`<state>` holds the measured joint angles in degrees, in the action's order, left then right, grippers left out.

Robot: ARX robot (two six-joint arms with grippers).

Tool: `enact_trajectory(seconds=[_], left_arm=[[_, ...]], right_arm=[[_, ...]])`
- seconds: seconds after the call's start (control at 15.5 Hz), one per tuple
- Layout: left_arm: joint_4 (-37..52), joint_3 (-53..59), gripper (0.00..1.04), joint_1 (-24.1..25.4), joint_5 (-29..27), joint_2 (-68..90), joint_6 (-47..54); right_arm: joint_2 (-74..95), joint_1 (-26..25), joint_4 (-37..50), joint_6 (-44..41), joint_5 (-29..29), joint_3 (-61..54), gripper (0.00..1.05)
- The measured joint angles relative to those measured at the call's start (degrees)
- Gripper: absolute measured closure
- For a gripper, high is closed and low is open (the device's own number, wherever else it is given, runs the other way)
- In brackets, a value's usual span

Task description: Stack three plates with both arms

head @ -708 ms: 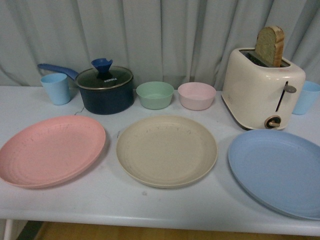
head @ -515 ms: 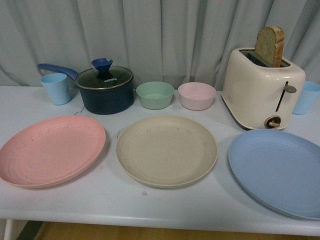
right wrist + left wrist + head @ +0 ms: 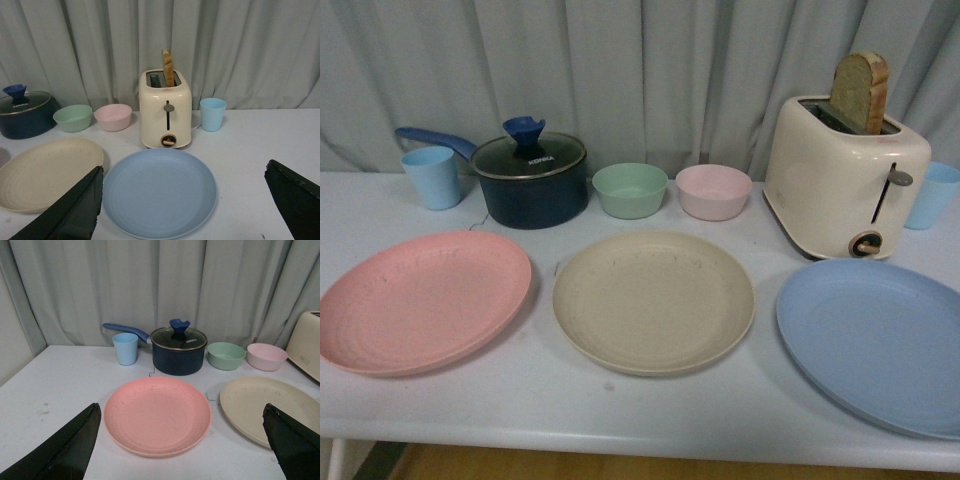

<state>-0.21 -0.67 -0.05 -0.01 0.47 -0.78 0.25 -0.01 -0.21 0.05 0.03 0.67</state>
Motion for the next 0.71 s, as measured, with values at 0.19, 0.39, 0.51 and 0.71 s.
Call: enact_trajectory(seconds=[0.19, 0.39, 0.51, 0.71], left_arm=[[0.0, 0.0, 0.07, 0.0, 0.0, 0.0, 0.0], [0.0, 0.0, 0.07, 0.0, 0.0, 0.0, 0.0], [0.0, 0.0, 0.07, 0.0, 0.0, 0.0, 0.0], [0.0, 0.0, 0.07, 0.0, 0.0, 0.0, 0.0]], right_arm=[[0.0, 0.0, 0.02, 0.0, -0.02, 0.0, 0.06], [0.0, 0.0, 0.0, 0.0, 0.0, 0.0, 0.06], [0.0, 0.0, 0.0, 0.0, 0.0, 0.0, 0.06], [0.0, 0.0, 0.02, 0.0, 0.0, 0.0, 0.06]])
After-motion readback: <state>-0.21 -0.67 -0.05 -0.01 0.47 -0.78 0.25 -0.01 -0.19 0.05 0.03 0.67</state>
